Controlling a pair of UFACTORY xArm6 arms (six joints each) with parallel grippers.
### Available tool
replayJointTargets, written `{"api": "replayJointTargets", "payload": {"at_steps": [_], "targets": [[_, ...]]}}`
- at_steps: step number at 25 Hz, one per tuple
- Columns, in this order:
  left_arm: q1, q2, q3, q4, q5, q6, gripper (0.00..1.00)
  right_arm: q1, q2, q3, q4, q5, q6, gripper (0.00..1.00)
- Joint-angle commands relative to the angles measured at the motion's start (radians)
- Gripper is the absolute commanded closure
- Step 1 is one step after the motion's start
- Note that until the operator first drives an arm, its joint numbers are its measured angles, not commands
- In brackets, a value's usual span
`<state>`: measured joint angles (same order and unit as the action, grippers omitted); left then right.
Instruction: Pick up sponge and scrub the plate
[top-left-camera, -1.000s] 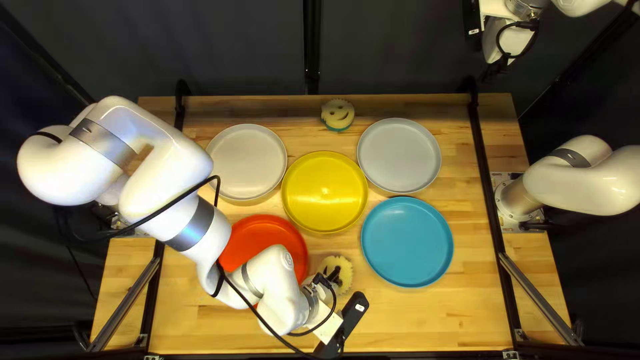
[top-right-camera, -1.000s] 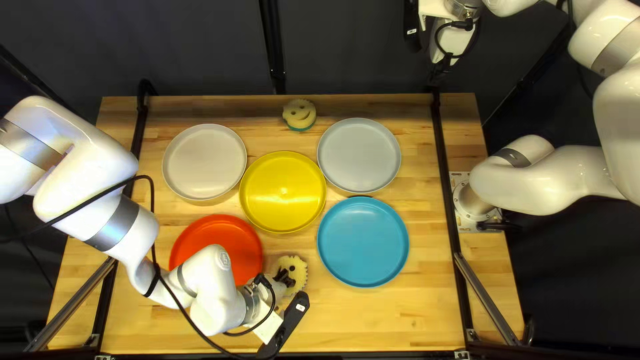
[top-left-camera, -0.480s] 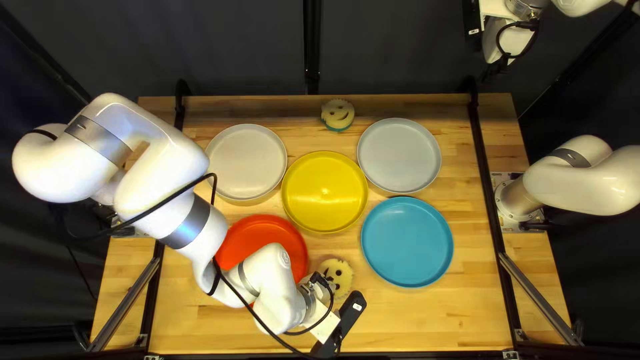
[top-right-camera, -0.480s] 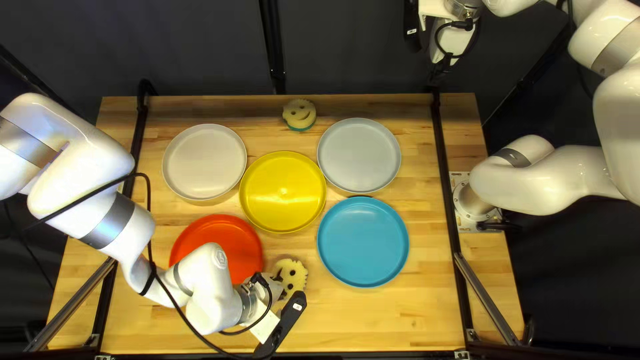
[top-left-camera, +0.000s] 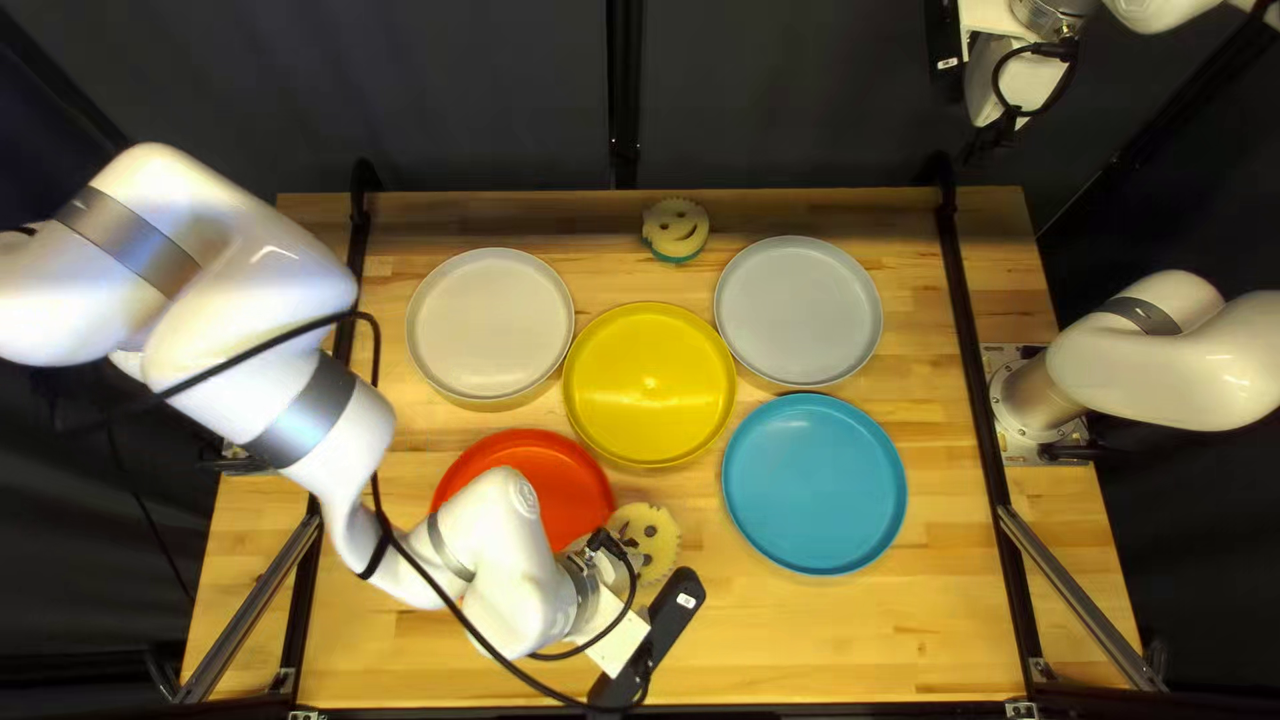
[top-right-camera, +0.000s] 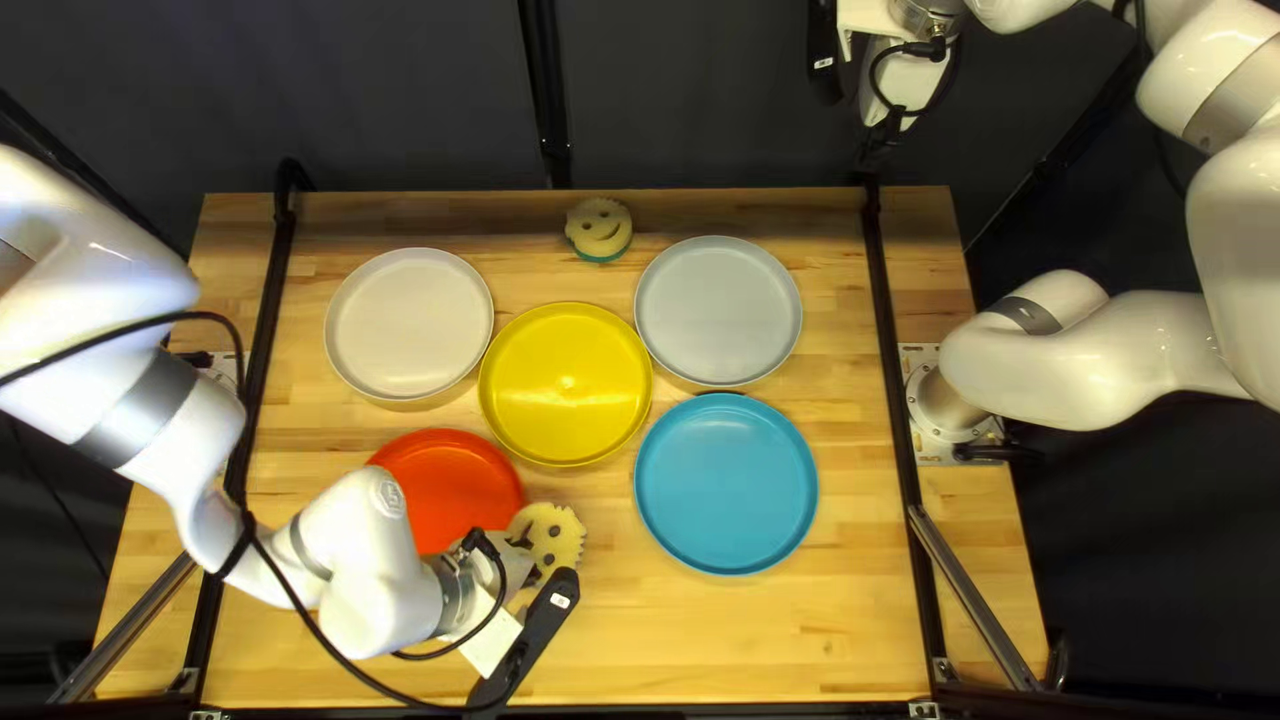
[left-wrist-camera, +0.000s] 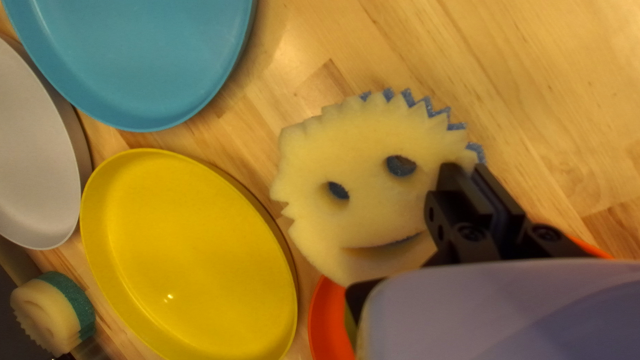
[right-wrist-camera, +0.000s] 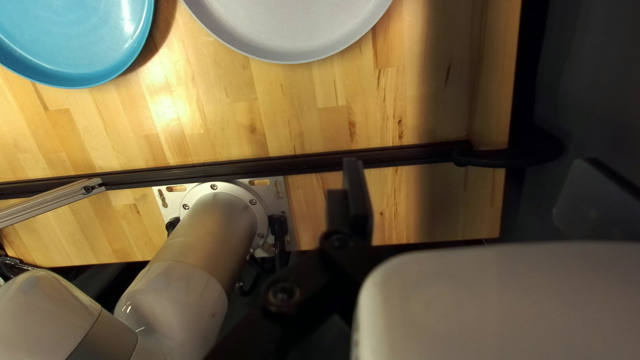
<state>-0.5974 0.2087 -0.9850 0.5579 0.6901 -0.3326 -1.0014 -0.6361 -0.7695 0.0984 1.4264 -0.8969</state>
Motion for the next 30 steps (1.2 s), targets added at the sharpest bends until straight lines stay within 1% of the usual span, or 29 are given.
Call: {"api": "replayJointTargets", "payload": {"at_steps": [1,7,9,26,30], "targets": [[-0.013,-0.024,0.023,-0.019,0.011,-0.015,1.0,0.0,0.0,0.0,0.0,0.0,0.0,0.0],[-0.026,-0.066,0.082,-0.036,0.004,-0.052,1.0,0.0,0.0,0.0,0.0,0.0,0.0,0.0],[-0.031,-0.074,0.09,-0.046,0.005,-0.057,1.0,0.0,0.0,0.0,0.0,0.0,0.0,0.0],[-0.038,-0.081,0.087,-0.056,0.017,-0.067,1.0,0.0,0.0,0.0,0.0,0.0,0.0,0.0],[-0.058,-0.094,0.099,-0.035,0.019,-0.105,1.0,0.0,0.0,0.0,0.0,0.0,0.0,0.0]]}}
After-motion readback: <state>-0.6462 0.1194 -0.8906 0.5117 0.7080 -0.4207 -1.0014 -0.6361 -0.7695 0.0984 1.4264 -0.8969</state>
